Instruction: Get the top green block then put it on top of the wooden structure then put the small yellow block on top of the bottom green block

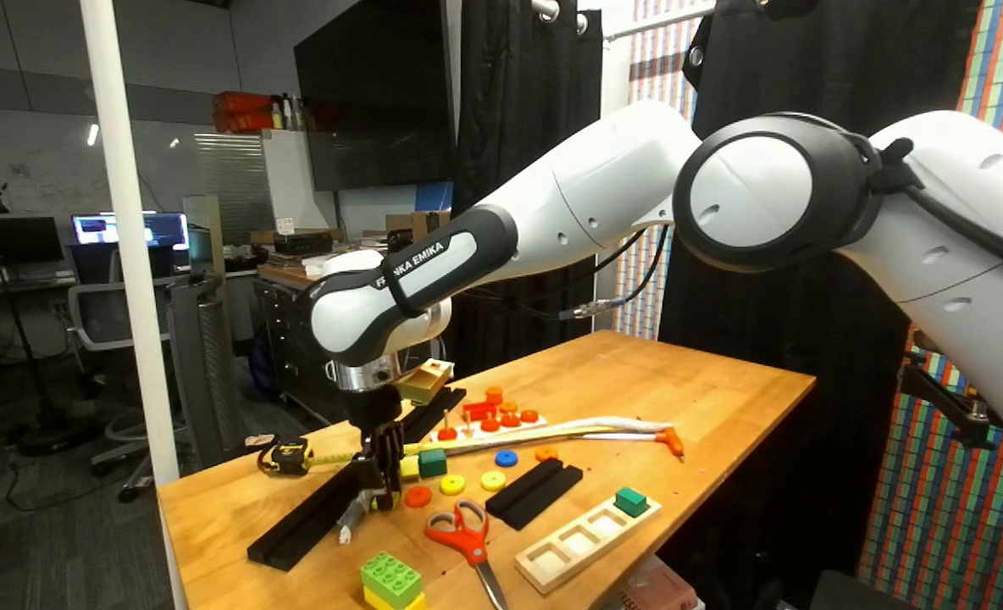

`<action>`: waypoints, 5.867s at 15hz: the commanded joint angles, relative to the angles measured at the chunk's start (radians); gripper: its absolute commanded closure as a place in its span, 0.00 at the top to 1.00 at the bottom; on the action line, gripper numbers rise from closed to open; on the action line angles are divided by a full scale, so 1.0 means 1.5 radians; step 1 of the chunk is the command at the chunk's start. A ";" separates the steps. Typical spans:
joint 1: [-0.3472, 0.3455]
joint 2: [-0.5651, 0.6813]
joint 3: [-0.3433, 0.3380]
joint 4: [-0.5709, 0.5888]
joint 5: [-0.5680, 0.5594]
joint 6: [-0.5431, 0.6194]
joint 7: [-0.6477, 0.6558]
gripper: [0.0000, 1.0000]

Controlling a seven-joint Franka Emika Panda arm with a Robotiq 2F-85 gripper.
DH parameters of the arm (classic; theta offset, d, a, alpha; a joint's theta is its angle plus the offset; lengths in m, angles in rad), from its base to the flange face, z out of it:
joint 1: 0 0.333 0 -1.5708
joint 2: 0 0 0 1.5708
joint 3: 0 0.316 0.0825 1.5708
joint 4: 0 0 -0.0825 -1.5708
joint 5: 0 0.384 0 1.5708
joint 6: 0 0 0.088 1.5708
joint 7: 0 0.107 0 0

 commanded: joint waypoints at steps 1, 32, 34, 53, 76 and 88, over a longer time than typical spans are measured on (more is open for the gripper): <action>0.000 0.018 0.004 0.031 -0.006 -0.020 -0.010 0.21; 0.033 -0.086 -0.101 -0.044 0.002 0.056 0.528 0.20; 0.034 -0.090 -0.105 -0.053 0.001 0.059 0.553 0.20; 0.027 -0.136 -0.117 -0.160 0.018 0.124 0.672 0.20; 0.032 -0.171 -0.133 -0.185 0.005 0.135 0.707 1.00; 0.036 -0.562 -0.083 -0.432 -0.115 0.072 0.826 1.00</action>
